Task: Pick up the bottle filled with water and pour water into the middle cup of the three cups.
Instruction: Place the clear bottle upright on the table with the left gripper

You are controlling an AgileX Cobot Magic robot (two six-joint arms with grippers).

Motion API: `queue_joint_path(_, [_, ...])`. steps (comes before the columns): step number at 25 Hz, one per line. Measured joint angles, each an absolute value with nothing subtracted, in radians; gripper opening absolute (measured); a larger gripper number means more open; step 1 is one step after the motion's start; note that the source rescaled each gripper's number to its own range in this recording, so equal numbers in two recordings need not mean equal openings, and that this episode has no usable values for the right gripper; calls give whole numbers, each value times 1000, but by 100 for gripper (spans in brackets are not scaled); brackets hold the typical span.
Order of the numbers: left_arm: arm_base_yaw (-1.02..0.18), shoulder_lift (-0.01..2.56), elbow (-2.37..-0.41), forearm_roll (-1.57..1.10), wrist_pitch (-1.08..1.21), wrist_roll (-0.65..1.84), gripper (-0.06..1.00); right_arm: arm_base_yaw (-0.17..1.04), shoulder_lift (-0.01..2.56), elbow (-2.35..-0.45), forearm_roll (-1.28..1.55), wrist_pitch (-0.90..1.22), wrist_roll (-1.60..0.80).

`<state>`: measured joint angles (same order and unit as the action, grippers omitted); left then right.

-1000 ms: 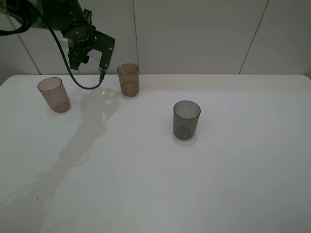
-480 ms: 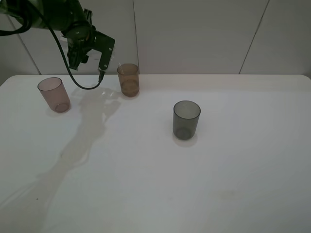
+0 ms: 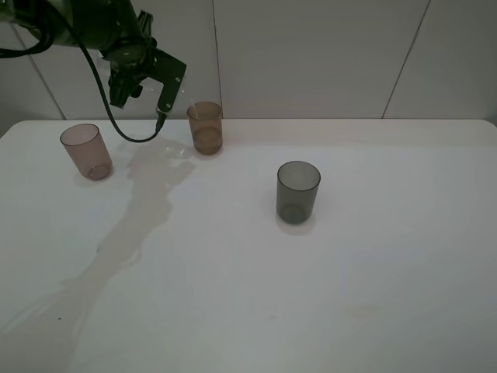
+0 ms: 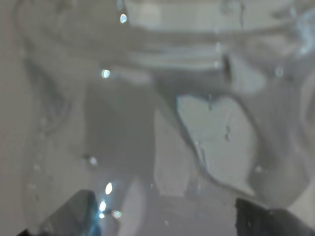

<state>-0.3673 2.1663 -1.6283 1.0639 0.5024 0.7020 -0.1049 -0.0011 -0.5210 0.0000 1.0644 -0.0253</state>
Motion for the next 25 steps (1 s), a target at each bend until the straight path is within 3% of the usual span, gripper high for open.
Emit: queue_joint_path(25, [-391,2166,-1628,1118,509,702,2,-105,-1,-521,0,1064,-25])
